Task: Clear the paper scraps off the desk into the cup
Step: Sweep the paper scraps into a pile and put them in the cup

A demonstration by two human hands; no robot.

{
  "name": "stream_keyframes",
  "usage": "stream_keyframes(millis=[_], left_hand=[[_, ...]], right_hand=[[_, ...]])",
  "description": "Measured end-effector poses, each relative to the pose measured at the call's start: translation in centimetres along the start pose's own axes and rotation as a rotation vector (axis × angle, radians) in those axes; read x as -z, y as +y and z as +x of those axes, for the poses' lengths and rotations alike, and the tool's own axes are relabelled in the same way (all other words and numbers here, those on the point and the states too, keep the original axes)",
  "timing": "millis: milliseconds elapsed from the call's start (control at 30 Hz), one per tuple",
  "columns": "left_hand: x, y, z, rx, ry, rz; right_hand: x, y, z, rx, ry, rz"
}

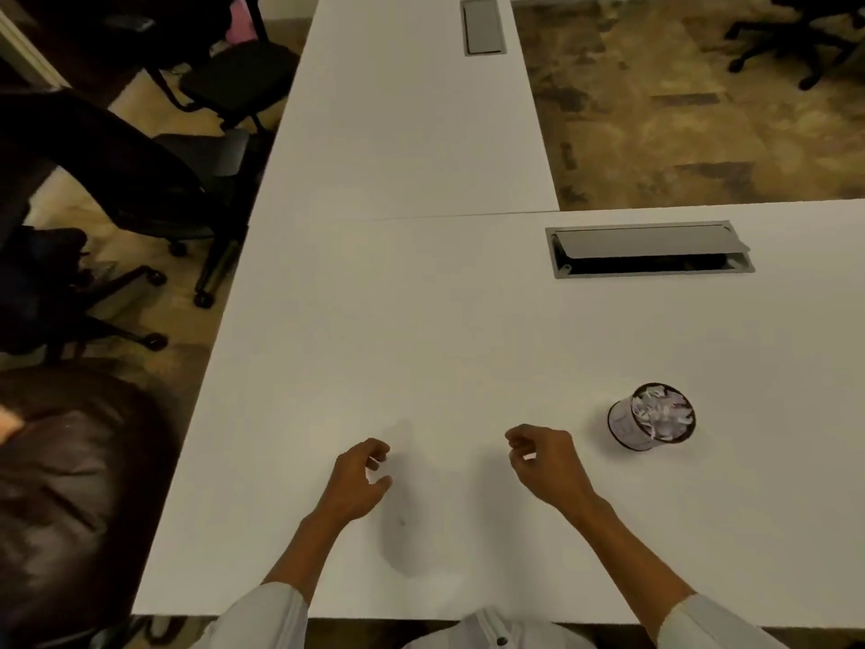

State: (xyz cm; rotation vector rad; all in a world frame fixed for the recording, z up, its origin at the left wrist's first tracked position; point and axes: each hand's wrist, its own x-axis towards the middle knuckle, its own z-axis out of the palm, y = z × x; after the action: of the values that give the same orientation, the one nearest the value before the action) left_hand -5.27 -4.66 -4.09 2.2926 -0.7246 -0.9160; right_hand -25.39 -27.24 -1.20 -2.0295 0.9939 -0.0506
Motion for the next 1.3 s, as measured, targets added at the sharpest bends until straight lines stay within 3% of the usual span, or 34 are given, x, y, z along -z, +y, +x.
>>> stream_keyframes(millis=[200,267,400,667,800,900,1000,1133,1300], left_hand=[[1.1,-5.5,-3.3,0.092,0.027,0.014],[0.6,-6.2,-3.9,0.096,-0.002,0.041],[-1.6,-6.5,-5.0,0.058,-0.069,0.128],[-4.8,-5.7,-4.9,-0.032,0.039,0.24],[-5.0,-6.4,-4.9,-0.073,0.07,0.28],[-4.2,-6.3,-4.5,-0.077,0.093,0.3],[-3.1,-5.0,-3.4,-0.112,0.106,0.341],[-2.8,-0.9,-0.7,-0.2,0.129,0.277],[-5.0,7.0,2.6,-0.383,0.068,0.181]], right_hand=[[-10.3,-2.2,-1.3,0.106,-0.408,-0.296],[-12.7,-2.7,-2.4,0.142,-0.471,-0.355],[-15.8,-3.5,-3.9,0.185,-0.429,-0.346],[-17.7,-4.5,-4.6,0.445,-0.458,-0.67],[-17.4,-4.9,-4.7,0.39,-0.475,-0.703],[-16.2,-4.9,-4.3,0.302,-0.402,-0.651],[-14.1,-3.0,-4.3,0.085,-0.313,-0.406],[-8.5,-0.4,-4.2,-0.083,-0.023,-0.06],[0.1,1.8,-3.4,-0.173,0.273,0.101]])
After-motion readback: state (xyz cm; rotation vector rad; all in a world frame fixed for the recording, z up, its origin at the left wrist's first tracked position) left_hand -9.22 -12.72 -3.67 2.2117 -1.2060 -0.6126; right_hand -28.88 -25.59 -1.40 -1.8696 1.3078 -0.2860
